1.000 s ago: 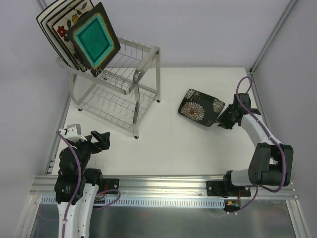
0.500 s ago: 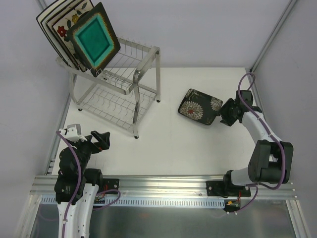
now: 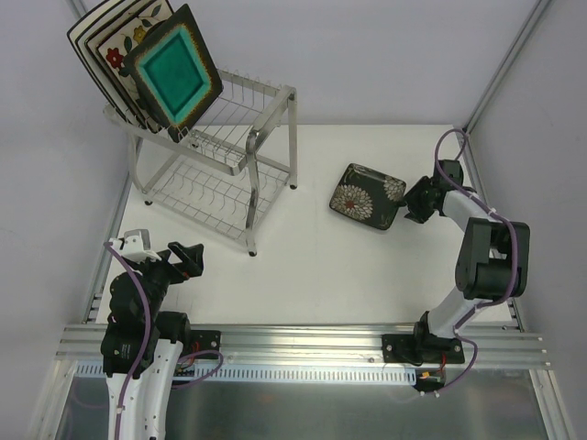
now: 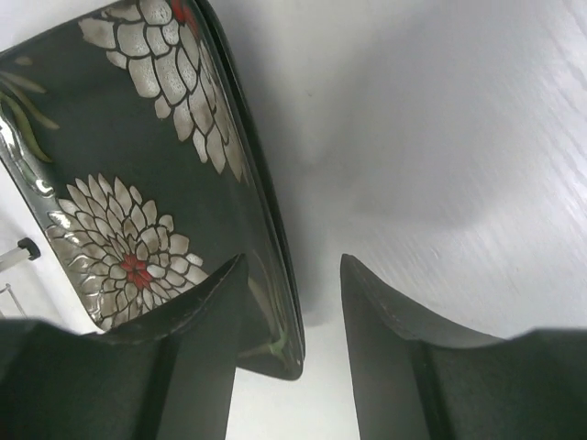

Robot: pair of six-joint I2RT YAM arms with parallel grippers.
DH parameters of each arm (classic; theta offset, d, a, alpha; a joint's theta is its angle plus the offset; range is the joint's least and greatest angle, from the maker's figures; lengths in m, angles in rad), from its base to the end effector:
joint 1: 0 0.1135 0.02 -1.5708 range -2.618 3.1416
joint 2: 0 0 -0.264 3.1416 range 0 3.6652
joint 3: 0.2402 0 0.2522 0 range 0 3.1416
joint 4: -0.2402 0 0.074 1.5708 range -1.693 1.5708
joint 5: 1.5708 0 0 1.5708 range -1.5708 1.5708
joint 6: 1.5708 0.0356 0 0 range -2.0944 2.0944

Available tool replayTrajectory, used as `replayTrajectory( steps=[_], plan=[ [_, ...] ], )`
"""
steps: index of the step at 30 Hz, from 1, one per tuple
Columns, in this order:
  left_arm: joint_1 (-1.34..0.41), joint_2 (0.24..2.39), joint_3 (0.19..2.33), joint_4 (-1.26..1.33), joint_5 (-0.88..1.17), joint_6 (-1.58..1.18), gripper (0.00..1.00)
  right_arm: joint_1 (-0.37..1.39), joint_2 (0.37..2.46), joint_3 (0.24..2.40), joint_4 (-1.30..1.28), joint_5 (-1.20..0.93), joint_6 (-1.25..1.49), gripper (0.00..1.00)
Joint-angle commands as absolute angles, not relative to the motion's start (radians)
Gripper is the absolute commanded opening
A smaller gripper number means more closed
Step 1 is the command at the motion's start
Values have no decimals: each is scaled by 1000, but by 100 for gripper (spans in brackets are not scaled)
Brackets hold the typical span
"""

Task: Load the plates into the dish rack
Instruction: Grab a plate with the right arm

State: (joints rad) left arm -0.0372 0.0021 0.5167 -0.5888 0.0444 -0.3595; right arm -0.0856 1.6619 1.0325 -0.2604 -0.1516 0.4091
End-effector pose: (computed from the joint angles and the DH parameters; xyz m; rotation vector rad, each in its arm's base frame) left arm 0.0489 -0.0034 0.2787 -0.2319 1.6395 -0.3389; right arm 0.3453 -0.0242 0.1959 0.5412 2.4148 0.3266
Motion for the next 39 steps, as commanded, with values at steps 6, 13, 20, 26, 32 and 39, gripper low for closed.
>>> replayTrajectory(
  steps=[6, 13, 20, 26, 32, 39],
  plan=[
    [-20, -130, 515, -572, 60, -368, 99, -91, 1724, 1121, -170, -204, 373, 45],
    [-15, -132, 515, -572, 63, -368, 99, -81, 1727, 1141, -260, -170, 379, 43],
    [-12, -132, 515, -571, 61, -368, 99, -34, 1663, 1102, -383, -83, 442, 40],
    [-12, -138, 515, -571, 64, -368, 99, -2, 1611, 1032, -400, -75, 489, 38],
    [-11, -141, 515, -571, 66, -367, 99, 46, 1578, 1006, -422, -61, 520, 38],
    [-11, -141, 515, -571, 66, -367, 99, 69, 1589, 996, -419, -58, 545, 37]
  ],
)
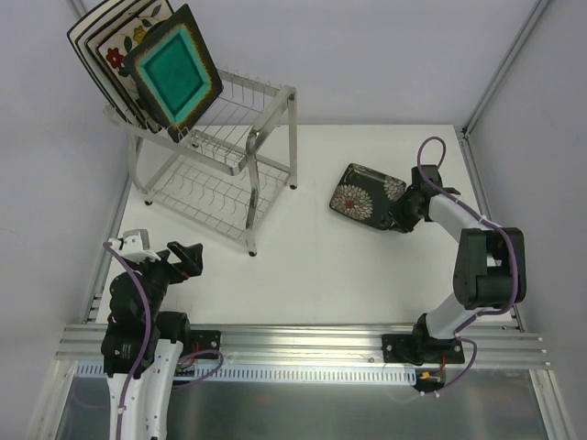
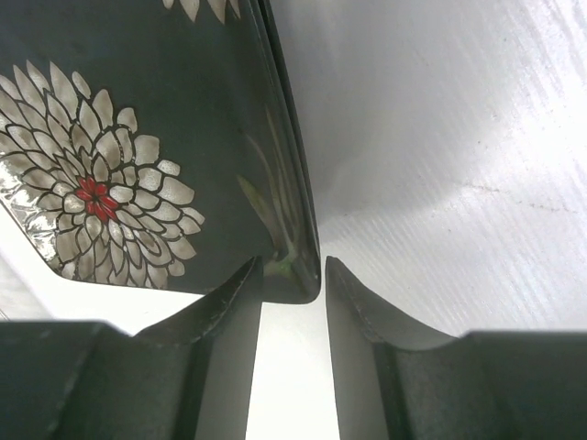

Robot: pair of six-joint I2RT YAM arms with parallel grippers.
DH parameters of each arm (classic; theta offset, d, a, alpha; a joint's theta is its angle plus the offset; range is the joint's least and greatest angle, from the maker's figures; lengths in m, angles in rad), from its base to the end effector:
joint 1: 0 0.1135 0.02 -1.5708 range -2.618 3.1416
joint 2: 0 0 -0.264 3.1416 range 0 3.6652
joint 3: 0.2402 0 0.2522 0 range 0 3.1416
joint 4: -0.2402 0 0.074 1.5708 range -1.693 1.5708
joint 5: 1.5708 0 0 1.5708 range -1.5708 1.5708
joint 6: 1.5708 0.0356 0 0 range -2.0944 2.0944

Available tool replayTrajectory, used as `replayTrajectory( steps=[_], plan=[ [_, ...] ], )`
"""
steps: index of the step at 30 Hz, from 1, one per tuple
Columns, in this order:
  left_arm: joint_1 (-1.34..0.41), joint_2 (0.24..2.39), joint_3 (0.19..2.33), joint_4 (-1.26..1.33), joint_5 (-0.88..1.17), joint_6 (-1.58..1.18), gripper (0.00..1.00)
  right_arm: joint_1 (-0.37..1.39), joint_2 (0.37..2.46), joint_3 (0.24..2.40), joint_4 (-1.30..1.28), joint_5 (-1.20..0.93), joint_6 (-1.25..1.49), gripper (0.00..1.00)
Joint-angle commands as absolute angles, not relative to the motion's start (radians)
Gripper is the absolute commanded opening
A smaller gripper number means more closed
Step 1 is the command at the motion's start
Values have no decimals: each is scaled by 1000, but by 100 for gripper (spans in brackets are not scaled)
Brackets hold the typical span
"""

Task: Load the plates into the dish rack
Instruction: Grab a plate with the right arm

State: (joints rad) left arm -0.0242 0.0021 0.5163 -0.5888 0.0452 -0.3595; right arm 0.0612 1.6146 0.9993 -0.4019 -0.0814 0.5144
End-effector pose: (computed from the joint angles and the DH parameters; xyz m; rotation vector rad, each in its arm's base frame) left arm 0.0490 -0.0028 0.2786 -0.2420 1.6378 -0.3296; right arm 0.3230 0.0227 0.1917 0.5582 2.5558 0.3131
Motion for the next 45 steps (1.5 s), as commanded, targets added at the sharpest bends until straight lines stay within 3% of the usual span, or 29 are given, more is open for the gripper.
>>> replayTrajectory(
  steps=[1, 11, 14, 18, 26, 34, 41, 45],
  plan=[
    [-11, -140, 517, -569, 67, -367, 99, 71, 1591, 997, -423, -57, 548, 36],
    [-11, -130, 517, -566, 83, -362, 99, 78, 1597, 988, -443, -43, 551, 20],
    [-11, -126, 517, -561, 95, -359, 99, 78, 1591, 991, -449, -48, 551, 7],
    [-11, -101, 526, -548, 136, -357, 99, 78, 1563, 1002, -469, -55, 548, 1],
    [-11, 64, 629, -535, 282, -423, 99, 78, 1494, 1022, -508, -75, 541, 1],
    [-14, 345, 713, -532, 607, -739, 99, 78, 1437, 1011, -520, -115, 537, 1],
    [-75, 416, 799, -523, 606, -862, 99, 78, 1424, 986, -500, -146, 548, 1],
    [-184, 452, 831, -514, 500, -896, 99, 77, 1431, 982, -489, -153, 551, 1]
  ],
)
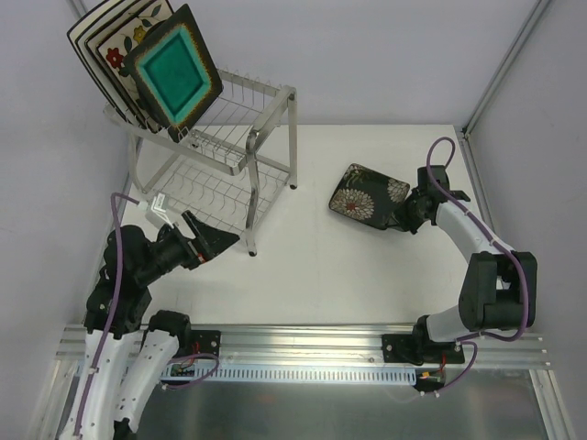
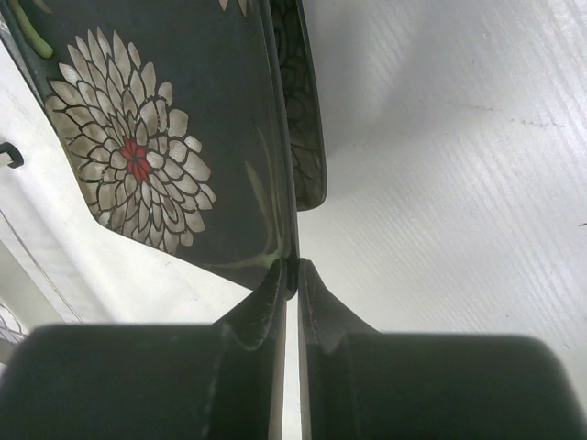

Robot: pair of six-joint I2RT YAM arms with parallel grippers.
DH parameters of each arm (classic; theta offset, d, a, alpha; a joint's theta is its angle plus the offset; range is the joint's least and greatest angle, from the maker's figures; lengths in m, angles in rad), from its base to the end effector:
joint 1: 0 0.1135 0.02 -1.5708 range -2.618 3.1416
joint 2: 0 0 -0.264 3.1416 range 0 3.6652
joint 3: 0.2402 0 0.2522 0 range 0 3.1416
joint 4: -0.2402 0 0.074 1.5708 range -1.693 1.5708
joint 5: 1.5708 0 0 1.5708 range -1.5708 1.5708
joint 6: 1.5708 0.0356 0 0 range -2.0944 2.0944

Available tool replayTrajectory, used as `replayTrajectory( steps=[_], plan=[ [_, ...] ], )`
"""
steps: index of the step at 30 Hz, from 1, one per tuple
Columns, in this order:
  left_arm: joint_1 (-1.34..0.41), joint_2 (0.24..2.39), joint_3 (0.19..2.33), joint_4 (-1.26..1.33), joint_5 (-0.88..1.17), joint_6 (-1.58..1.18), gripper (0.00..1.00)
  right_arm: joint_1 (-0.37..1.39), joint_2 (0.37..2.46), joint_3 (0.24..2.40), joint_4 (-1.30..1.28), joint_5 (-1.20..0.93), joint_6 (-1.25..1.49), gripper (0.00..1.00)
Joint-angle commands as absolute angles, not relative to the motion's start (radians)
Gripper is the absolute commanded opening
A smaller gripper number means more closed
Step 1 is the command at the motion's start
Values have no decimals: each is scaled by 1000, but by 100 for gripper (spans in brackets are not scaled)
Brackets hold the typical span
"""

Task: Load the plates into the dish rack
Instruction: Grab a plate with the right arm

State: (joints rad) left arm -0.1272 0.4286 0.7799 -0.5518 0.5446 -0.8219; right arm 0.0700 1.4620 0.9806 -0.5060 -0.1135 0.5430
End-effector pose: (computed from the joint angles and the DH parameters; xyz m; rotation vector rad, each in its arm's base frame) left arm 0.0885 -0.0299 0.3430 -0.2324 1.8797 -1.1482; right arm 0.2955 0.0248 0.2244 0.5647 2.5318 0.3754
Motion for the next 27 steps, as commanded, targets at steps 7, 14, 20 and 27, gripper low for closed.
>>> replayTrajectory(
  steps=[7, 14, 20, 27],
  plan=[
    [-568, 584, 884, -456, 203, -931, 99, 78, 1453, 991, -479, -163, 558, 1],
    [-938, 759, 888, -322, -130, -971, 99, 77, 1440, 977, -463, -179, 574, 1],
    [-1075, 1000, 957, -252, -304, -976, 99, 77, 1430, 948, -449, -219, 580, 1],
    [-1129, 1270, 1005, -95, -374, -953, 99, 77, 1399, 924, -436, -239, 586, 1]
  ],
)
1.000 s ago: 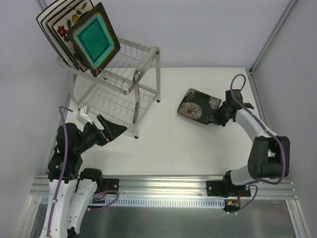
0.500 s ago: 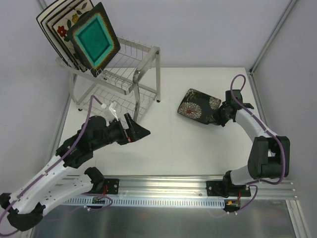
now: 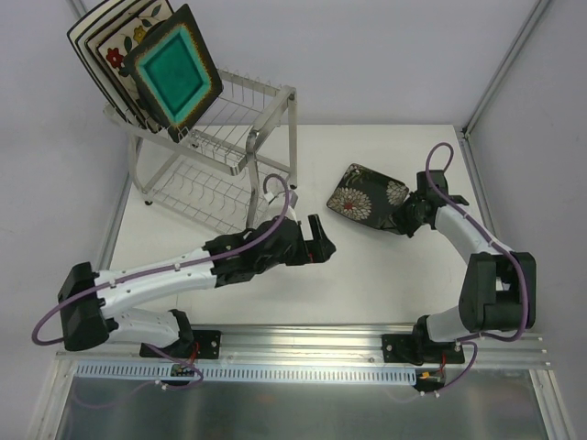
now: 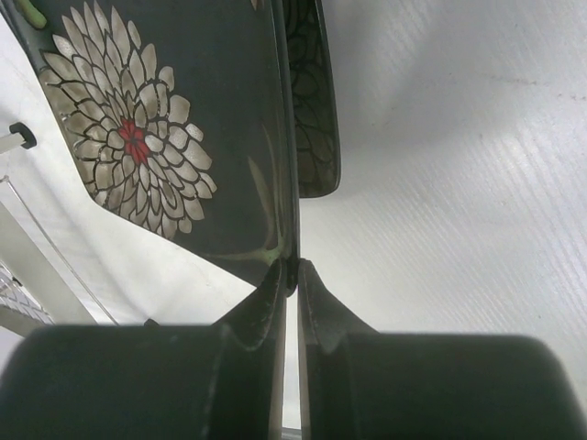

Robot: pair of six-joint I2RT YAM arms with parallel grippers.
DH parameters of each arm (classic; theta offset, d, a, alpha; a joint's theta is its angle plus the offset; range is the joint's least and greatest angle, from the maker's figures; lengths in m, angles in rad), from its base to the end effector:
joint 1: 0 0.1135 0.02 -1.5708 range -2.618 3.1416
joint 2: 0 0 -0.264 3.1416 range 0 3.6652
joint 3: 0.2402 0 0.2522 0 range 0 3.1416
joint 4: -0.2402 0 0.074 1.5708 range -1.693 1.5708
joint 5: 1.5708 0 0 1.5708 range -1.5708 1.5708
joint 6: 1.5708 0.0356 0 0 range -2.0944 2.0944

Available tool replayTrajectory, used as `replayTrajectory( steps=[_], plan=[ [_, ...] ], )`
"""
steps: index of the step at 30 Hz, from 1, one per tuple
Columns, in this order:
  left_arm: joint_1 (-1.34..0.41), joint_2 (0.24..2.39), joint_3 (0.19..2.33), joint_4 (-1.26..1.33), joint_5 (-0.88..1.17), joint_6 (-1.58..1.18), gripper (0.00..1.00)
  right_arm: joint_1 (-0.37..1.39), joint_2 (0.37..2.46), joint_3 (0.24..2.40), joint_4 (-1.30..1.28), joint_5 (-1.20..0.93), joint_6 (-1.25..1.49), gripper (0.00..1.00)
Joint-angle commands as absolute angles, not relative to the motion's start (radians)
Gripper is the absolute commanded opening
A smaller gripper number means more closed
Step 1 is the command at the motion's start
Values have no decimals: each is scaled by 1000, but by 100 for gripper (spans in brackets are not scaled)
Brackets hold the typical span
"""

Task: Load the plates into the dish rack
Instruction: Grab a plate with the right arm, then pass the plate from the right arm to the left

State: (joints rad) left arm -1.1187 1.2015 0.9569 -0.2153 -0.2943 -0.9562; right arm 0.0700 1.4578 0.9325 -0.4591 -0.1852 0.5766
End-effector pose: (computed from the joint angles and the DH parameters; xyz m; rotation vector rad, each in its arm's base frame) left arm 0.1289 -0.2417 0.3106 -0.0227 2.1628 -0.9888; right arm 0.2914 0.0270 0.2141 0.5815 2.5376 0.4787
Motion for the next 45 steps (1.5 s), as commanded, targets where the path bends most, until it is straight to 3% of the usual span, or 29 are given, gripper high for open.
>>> replayTrajectory(
  steps=[1, 10, 17, 36, 45],
  plan=[
    [-1129, 1293, 1011, -51, -382, -951, 99, 78, 1394, 923, -436, -244, 584, 0],
    [-1123, 1598, 1132, 110, -439, -923, 96, 77, 1385, 890, -433, -273, 578, 1],
    [-1026, 1772, 1184, 173, -327, -1054, 90, 71, 1393, 884, -426, -288, 566, 1],
    [-917, 1973, 1249, 337, -199, -1160, 76, 17, 1393, 862, -437, -405, 565, 1],
    [-897, 2026, 1275, 354, -196, -1215, 58, 18, 1384, 841, -422, -433, 584, 1]
  ],
)
